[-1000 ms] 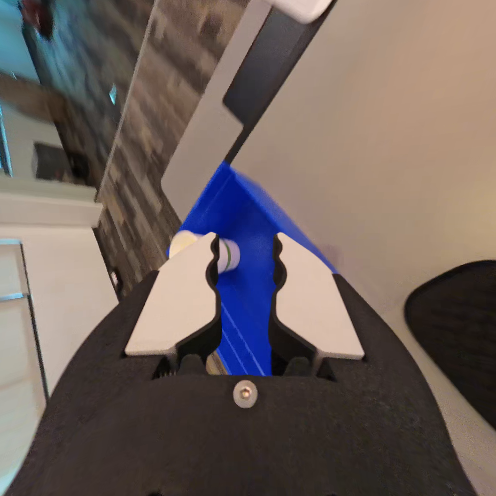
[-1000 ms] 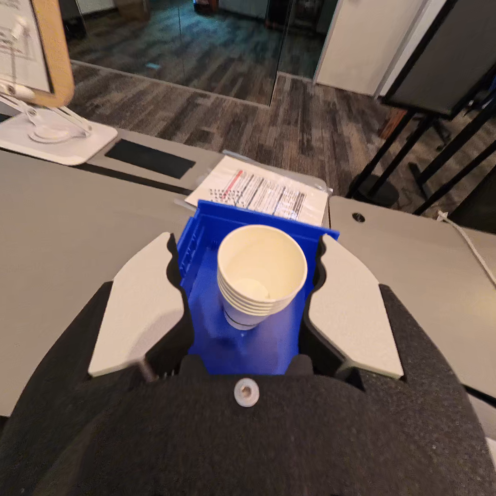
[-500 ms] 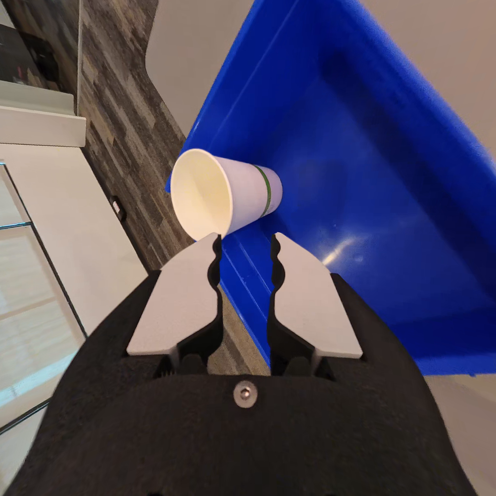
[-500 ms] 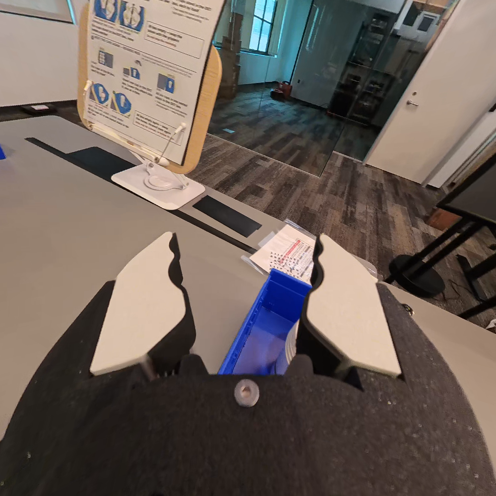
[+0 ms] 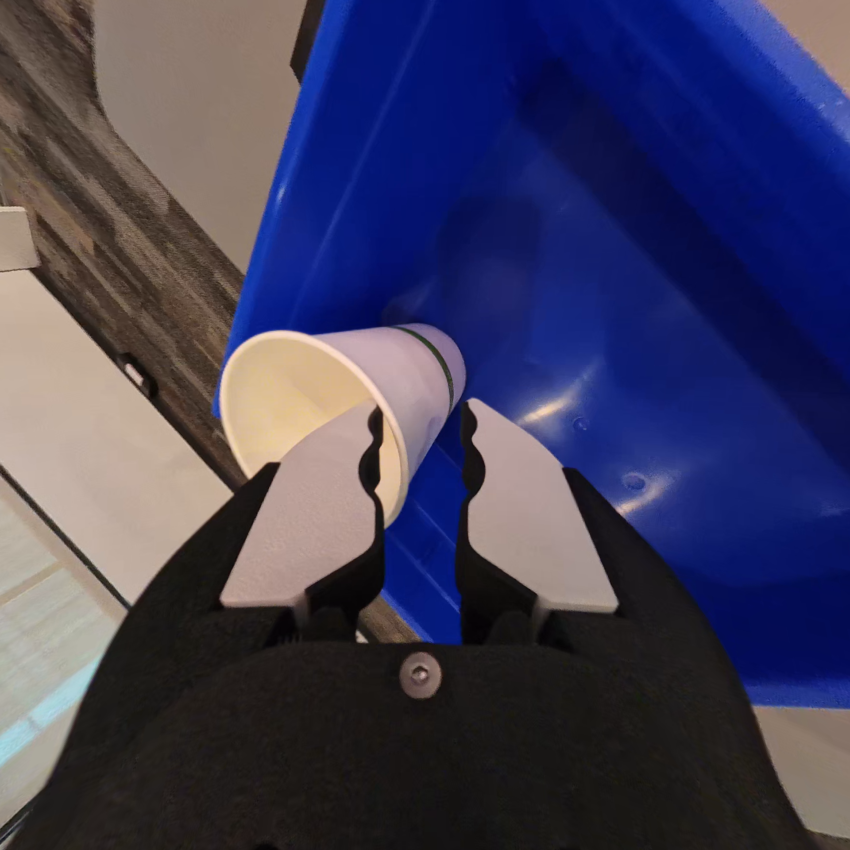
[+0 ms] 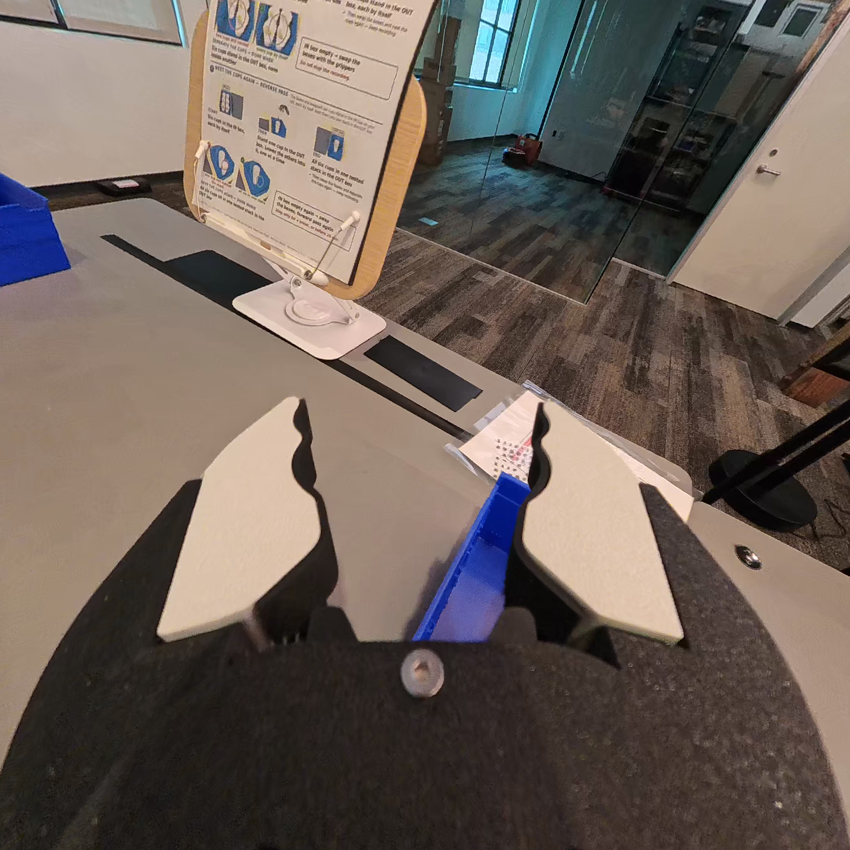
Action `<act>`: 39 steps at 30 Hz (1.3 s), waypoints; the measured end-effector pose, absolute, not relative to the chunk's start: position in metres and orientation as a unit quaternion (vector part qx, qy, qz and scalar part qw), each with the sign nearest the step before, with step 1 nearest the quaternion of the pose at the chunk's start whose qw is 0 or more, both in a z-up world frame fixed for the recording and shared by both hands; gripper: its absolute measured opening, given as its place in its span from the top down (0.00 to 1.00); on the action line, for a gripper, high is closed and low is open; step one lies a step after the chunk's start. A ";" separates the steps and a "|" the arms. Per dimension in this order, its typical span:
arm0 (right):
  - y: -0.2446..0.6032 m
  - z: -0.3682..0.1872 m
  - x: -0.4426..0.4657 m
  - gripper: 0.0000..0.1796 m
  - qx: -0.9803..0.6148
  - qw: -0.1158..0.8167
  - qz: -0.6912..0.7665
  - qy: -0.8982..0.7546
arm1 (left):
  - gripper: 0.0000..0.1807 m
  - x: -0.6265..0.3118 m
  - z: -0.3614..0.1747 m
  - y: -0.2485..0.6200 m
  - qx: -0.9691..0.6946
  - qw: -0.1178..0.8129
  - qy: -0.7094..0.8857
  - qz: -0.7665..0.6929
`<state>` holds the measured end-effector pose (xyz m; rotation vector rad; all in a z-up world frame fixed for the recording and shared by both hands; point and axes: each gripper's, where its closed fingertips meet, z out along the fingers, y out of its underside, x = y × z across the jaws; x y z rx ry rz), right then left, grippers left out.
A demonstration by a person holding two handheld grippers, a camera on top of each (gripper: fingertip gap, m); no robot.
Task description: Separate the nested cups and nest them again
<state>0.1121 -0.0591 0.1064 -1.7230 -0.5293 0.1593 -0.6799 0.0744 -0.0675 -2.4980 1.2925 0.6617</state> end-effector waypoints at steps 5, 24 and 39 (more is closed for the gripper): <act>-0.054 0.098 0.105 0.50 -0.758 0.602 0.066 -0.243 | 0.95 -0.681 -0.079 0.074 -0.870 0.107 0.436 0.205; -0.056 0.104 0.077 0.52 -0.735 0.609 0.110 -0.278 | 0.97 -0.626 0.024 0.019 -0.843 0.176 0.465 0.207; -0.131 0.086 -0.163 0.49 -0.598 0.492 0.309 -0.552 | 0.97 -0.273 0.081 -0.143 -0.585 0.283 0.760 0.013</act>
